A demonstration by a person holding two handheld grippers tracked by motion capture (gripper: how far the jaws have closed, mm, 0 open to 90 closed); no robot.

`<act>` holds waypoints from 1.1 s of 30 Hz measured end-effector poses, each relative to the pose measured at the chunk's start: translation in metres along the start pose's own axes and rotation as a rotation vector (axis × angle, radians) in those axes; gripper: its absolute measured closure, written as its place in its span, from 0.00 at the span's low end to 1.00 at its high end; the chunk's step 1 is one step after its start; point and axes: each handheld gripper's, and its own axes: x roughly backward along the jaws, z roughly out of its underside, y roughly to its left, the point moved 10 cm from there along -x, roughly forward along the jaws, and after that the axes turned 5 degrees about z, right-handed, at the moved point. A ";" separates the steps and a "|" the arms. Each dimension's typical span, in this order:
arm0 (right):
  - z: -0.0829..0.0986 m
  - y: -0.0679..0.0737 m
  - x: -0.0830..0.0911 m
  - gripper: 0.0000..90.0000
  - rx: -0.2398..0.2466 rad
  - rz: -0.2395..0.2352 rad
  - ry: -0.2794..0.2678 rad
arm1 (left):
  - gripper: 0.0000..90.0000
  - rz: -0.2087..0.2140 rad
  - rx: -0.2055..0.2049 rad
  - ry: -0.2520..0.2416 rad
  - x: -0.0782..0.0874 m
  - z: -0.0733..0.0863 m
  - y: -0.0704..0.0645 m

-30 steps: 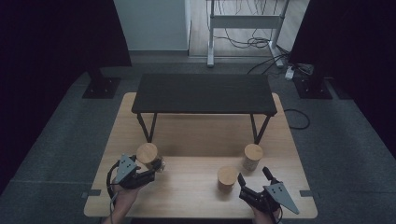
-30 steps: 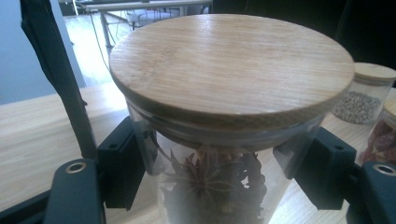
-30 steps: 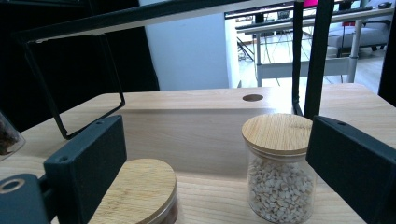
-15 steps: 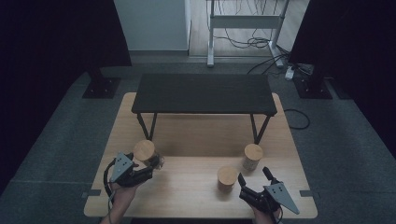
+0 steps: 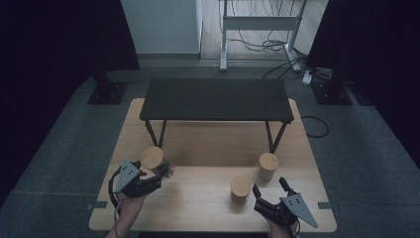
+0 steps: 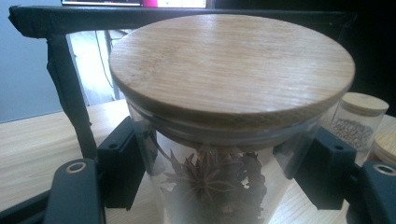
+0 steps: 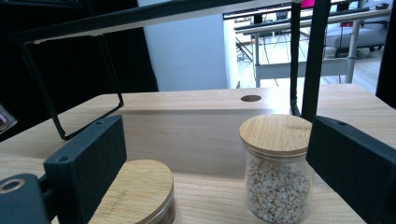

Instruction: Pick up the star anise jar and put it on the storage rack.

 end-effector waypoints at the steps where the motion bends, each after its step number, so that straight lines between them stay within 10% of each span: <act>1: 0.000 0.000 0.000 0.06 0.000 0.001 -0.001 | 0.30 0.000 -0.003 -0.003 0.001 -0.001 0.000; 33: 0.000 -0.005 -0.002 0.06 -0.015 0.007 0.000 | 0.30 0.001 -0.038 -0.103 -0.008 -0.054 0.011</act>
